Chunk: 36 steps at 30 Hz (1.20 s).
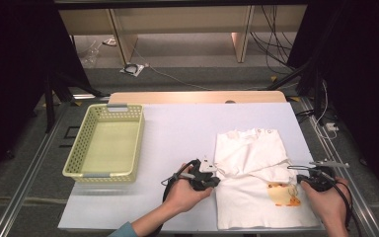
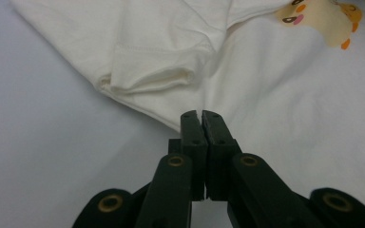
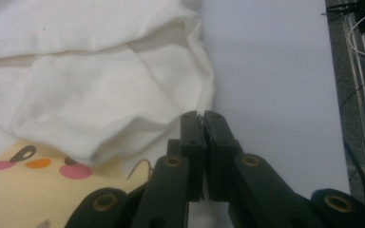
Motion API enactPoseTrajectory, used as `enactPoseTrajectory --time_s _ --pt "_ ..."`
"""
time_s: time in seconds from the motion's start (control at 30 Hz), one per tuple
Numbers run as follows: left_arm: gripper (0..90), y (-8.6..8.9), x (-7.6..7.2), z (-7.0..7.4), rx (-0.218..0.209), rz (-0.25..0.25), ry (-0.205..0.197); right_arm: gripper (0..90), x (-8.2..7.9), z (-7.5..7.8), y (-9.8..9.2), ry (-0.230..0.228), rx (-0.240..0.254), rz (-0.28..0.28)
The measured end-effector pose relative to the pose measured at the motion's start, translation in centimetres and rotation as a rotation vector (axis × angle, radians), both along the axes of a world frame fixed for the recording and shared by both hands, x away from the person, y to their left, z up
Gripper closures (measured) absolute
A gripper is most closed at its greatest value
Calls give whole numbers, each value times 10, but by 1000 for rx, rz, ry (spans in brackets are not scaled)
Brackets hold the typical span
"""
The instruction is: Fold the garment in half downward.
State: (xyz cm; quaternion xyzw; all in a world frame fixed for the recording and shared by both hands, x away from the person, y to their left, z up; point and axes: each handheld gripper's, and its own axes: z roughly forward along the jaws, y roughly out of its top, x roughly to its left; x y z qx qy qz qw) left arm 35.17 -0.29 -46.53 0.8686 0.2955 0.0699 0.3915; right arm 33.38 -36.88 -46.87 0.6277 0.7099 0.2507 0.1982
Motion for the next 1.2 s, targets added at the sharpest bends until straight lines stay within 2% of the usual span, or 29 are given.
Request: enactPoseTrajectory --time_s 0.37,1.2 --pt "883 14 -2 0 -8 9 6 878 -4 -1 12 22 9 17" --pt "883 49 -9 2 -15 32 20 876 -18 -2 40 35 36 56"
